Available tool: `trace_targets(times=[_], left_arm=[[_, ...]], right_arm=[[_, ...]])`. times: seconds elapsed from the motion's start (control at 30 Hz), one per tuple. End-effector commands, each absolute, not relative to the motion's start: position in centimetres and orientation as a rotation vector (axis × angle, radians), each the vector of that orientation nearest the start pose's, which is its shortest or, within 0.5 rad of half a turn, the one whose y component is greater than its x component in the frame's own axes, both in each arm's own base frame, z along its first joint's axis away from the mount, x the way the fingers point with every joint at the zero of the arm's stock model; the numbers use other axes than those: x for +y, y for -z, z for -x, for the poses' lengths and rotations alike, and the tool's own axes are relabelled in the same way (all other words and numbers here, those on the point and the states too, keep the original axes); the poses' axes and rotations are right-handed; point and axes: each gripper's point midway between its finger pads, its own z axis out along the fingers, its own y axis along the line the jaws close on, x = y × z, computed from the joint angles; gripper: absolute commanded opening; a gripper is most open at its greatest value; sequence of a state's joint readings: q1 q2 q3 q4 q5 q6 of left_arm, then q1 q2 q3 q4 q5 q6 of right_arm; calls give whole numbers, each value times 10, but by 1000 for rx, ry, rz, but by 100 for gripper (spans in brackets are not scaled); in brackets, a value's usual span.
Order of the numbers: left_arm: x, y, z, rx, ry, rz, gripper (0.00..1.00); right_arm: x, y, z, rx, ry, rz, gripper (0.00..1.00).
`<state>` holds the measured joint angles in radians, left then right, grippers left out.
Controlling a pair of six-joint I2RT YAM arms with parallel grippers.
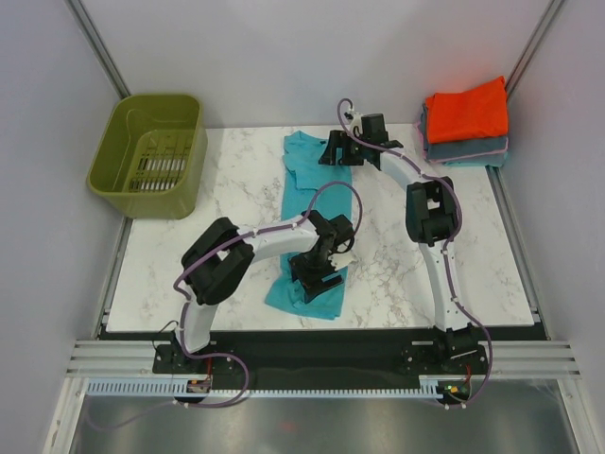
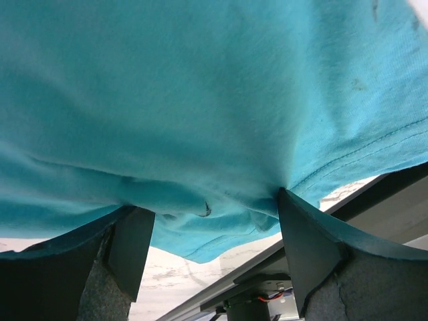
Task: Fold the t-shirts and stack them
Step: Fold the tshirt
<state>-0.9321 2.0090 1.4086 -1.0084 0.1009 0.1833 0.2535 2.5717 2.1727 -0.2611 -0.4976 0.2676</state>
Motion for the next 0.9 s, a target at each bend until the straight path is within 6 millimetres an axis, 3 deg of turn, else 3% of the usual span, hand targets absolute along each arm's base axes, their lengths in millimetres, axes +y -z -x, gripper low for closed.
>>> trace_targets(times=[0.0, 0.23, 0.37, 0.4, 0.47, 0.57, 0.6, 0.7, 0.8, 0.83, 0.87], left_arm=[[-288, -6, -191, 2628, 143, -1754, 81], [-302, -4, -195, 2584, 88, -1779, 81], [-293, -21, -199, 2537, 37, -1767, 82], [-290, -37, -205, 2488, 13, -1746, 82], [-281, -46, -205, 2466, -15, -1739, 83], [-273, -74, -210, 2409, -31, -1681, 83], [-272, -81, -213, 2394, -37, -1661, 84], [-272, -109, -222, 2332, -21, -1594, 86], [-272, -140, -238, 2343, 85, -1439, 93], [-265, -151, -253, 2370, 117, -1344, 94], [-263, -159, -254, 2413, 196, -1256, 99]], right_arm=[[266, -64, -609, 2182, -873, 276, 95], [261, -70, -614, 2165, -858, 277, 96], [243, -94, -617, 2137, -775, 299, 95], [234, -113, -618, 2115, -732, 296, 95], [215, -143, -618, 2079, -649, 291, 96], [198, -173, -611, 2051, -595, 268, 97], [195, -190, -602, 2034, -593, 272, 97], [193, -216, -574, 2033, -616, 290, 97], [195, -229, -533, 2068, -702, 320, 98], [196, -227, -521, 2097, -743, 316, 98], [192, -218, -496, 2173, -788, 289, 97]])
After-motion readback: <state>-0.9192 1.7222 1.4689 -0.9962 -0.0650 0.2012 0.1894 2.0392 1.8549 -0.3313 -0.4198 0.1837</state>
